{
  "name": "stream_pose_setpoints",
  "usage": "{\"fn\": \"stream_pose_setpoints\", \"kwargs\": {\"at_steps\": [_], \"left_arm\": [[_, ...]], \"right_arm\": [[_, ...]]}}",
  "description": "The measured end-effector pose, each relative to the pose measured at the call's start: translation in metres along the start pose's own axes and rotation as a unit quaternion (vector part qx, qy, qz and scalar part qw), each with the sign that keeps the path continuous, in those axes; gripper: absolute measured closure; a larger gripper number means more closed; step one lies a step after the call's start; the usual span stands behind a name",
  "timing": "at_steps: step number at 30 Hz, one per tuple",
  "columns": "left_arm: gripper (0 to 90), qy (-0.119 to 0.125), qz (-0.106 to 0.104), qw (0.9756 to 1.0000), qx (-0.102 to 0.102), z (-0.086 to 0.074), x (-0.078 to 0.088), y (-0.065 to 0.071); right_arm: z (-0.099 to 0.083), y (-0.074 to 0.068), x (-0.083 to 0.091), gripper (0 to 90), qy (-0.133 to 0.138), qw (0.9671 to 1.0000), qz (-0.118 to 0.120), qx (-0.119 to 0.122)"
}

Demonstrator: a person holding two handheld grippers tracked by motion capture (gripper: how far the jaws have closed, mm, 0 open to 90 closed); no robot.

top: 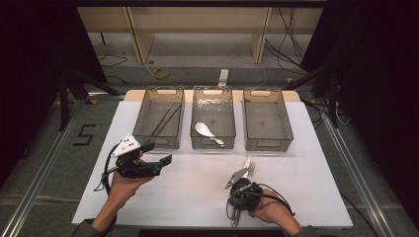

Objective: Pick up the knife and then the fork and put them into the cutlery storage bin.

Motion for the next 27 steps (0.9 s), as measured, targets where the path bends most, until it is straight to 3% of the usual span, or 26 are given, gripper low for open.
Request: {"fn": "stream_pose_setpoints", "kwargs": {"at_steps": [5, 27], "left_arm": [[15.5, 0.000, 0.000, 1.0000, 0.000, 0.000, 0.000, 0.000], [15.5, 0.002, -0.001, 1.0000, -0.001, 0.000, 0.001, 0.000]], "right_arm": [[-0.006, 0.000, 0.004, 90.0, -0.009, 0.9999, -0.002, 0.005], [-0.032, 0.011, 0.020, 90.0, -0.054, 0.9983, -0.008, -0.020]]}}
Point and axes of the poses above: each handheld gripper's, and its own axes: x roughly backward along the jaws, z roughly out of its top, y roughly to its right, the point moved 1 cm from there along -x, roughly forward along the jaws, and after that the axes turned 12 degrees about x, right-handed, at the moved point
